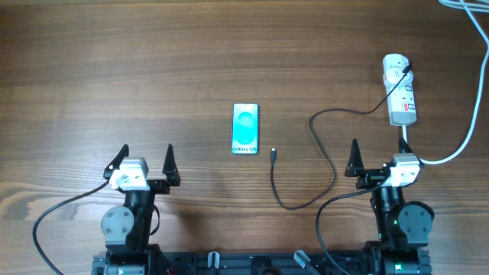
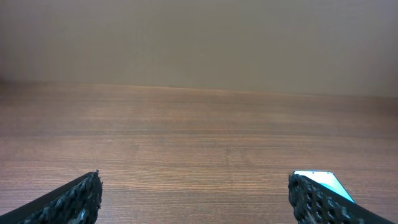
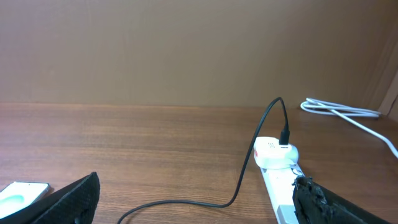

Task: Plug charger to phone and switch on socket
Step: 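Move the left gripper from rest toward the phone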

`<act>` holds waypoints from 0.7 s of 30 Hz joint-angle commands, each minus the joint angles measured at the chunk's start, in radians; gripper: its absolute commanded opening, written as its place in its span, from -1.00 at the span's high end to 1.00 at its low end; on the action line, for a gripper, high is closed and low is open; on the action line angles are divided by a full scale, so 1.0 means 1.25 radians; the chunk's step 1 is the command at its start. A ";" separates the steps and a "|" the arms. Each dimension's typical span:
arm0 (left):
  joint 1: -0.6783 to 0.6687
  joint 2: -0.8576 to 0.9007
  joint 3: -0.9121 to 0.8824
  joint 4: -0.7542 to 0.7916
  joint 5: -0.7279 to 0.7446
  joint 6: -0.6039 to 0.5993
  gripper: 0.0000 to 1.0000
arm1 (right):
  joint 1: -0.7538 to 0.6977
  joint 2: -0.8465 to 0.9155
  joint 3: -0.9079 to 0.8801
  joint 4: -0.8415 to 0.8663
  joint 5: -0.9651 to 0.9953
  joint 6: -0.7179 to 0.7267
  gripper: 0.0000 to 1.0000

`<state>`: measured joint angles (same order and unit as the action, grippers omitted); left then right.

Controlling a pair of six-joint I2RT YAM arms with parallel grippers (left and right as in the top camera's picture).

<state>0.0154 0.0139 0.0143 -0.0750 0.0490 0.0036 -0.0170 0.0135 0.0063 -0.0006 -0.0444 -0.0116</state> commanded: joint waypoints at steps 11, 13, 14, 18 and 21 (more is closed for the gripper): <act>0.006 -0.006 -0.007 -0.001 -0.014 0.015 -1.00 | -0.004 0.000 -0.001 0.001 -0.002 0.010 -1.00; 0.006 -0.006 -0.007 0.000 -0.009 0.014 -1.00 | -0.004 0.000 -0.001 0.001 -0.002 0.010 -0.99; 0.006 -0.006 -0.007 0.004 0.031 -0.019 -1.00 | -0.004 0.000 -0.001 0.001 -0.002 0.009 -1.00; 0.006 -0.006 -0.007 0.036 0.332 -0.277 -1.00 | -0.004 0.000 -0.001 0.001 -0.002 0.010 -0.99; 0.006 -0.006 -0.007 0.169 0.424 -0.360 -1.00 | -0.004 0.000 -0.001 0.001 -0.002 0.010 -0.99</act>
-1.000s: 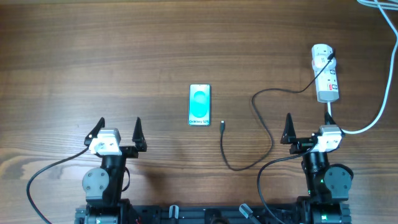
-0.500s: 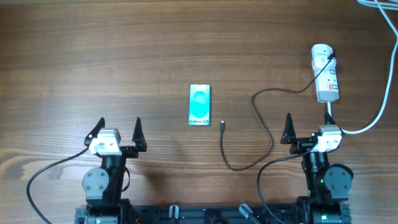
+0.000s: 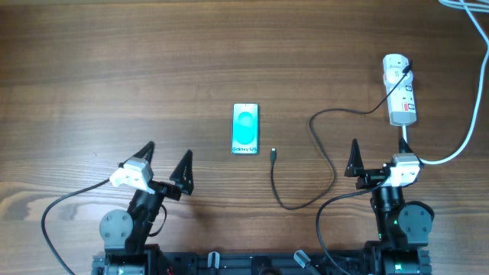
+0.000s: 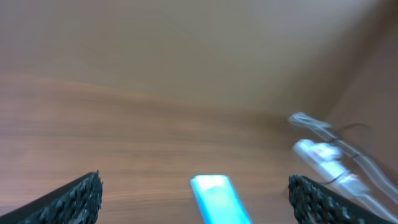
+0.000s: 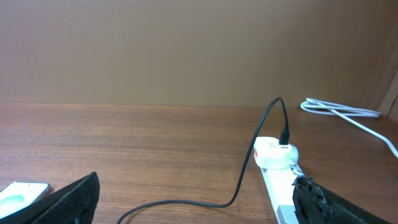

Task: Plug charger to phone and switch on socket
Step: 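Move the left gripper from rest toward the phone, then lower the left gripper over the phone's top edge and close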

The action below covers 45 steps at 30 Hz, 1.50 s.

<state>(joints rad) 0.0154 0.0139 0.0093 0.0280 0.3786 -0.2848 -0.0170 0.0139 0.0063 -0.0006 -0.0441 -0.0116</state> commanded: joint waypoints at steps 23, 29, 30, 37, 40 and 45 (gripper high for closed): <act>-0.229 1.067 1.030 -0.814 0.046 -0.172 -0.99 | -0.004 0.000 -0.001 0.001 -0.002 0.010 -0.99; -0.385 1.465 1.451 -1.149 -0.224 -0.181 -0.99 | -0.004 0.000 -0.001 0.001 -0.002 0.009 -1.00; -0.393 1.494 1.453 -1.139 -0.227 -0.181 -0.99 | -0.004 0.000 -0.001 0.001 -0.002 0.010 -0.99; -0.407 1.586 1.415 -1.029 -0.239 -0.177 -1.00 | -0.004 0.000 -0.001 0.001 -0.002 0.010 -1.00; -0.413 1.587 1.346 -0.957 -0.238 -0.182 -1.00 | -0.004 0.000 -0.001 0.001 -0.002 0.010 -1.00; -0.432 1.596 1.271 -0.883 -0.246 -0.229 -1.00 | -0.004 0.000 -0.001 0.001 -0.002 0.010 -0.99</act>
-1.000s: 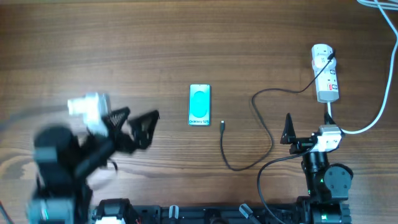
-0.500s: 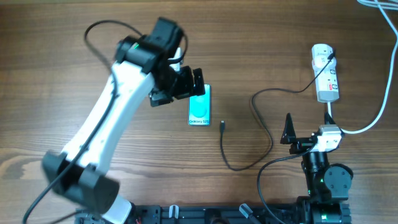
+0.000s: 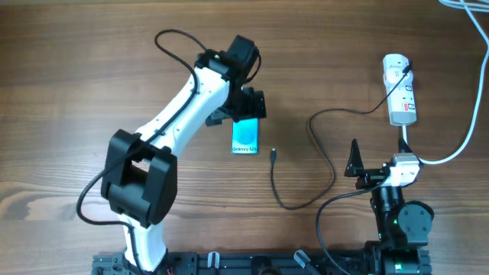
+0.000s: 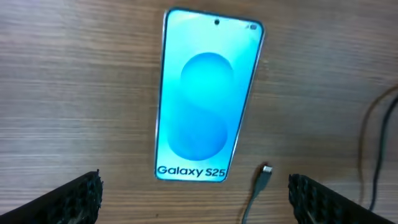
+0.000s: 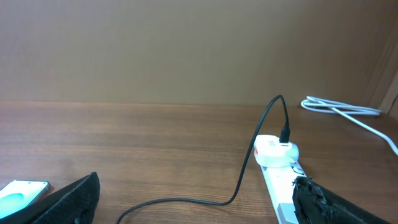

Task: Plug charger to phone and switch on socket
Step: 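Lower the left gripper over the phone's top edge and close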

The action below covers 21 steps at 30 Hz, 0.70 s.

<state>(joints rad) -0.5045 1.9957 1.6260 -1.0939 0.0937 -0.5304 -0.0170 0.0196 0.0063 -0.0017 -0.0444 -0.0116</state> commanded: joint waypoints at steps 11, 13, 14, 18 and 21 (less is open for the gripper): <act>-0.056 0.127 -0.023 0.046 -0.109 -0.061 -1.00 | -0.004 -0.005 -0.001 0.002 -0.002 0.010 -0.99; -0.055 0.128 -0.023 0.064 -0.109 -0.061 -1.00 | -0.004 -0.005 -0.001 0.002 -0.002 0.009 -1.00; -0.054 0.128 -0.023 0.070 -0.109 -0.061 -1.00 | -0.004 -0.005 -0.001 0.002 -0.002 0.010 -0.99; -0.053 0.130 -0.032 0.095 -0.102 -0.043 -1.00 | -0.004 -0.005 -0.001 0.002 -0.002 0.010 -1.00; -0.053 0.150 -0.033 0.101 -0.076 -0.013 -1.00 | -0.004 -0.005 -0.001 0.002 -0.002 0.010 -0.99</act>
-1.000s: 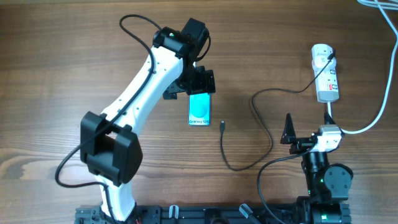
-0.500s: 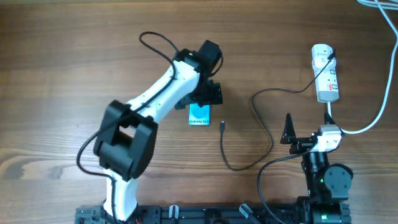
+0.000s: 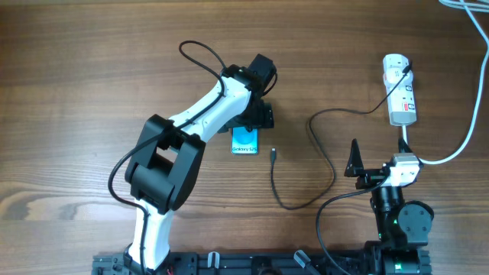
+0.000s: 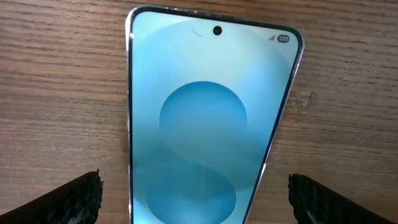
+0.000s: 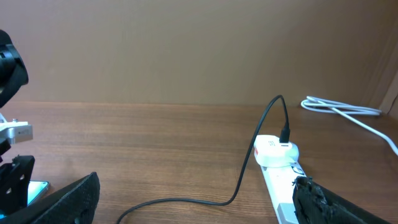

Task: Plug charger to phone and switch on socket
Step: 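Lower the left gripper over the phone's top edge and close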

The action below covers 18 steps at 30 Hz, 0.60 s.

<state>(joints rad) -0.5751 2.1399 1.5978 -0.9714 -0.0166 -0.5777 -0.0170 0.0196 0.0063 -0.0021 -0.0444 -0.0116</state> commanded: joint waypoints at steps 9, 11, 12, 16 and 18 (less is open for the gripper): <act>0.005 0.069 -0.011 0.008 0.015 0.061 -0.99 | -0.004 -0.005 -0.001 0.002 -0.002 0.009 -1.00; 0.005 0.069 -0.011 0.006 0.016 0.061 -0.87 | -0.004 -0.005 -0.001 0.002 -0.002 0.010 -1.00; 0.005 0.069 -0.011 0.005 0.016 0.061 -0.85 | -0.004 -0.005 -0.001 0.002 -0.002 0.010 -0.99; 0.005 0.069 -0.011 -0.006 0.015 0.061 -0.55 | -0.004 -0.005 -0.001 0.002 -0.002 0.010 -1.00; 0.005 0.069 -0.011 -0.007 0.016 0.061 -0.47 | -0.004 -0.005 -0.001 0.003 -0.002 0.010 -1.00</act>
<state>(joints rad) -0.5751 2.1853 1.5982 -0.9733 -0.0021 -0.5060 -0.0170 0.0196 0.0063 -0.0021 -0.0444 -0.0116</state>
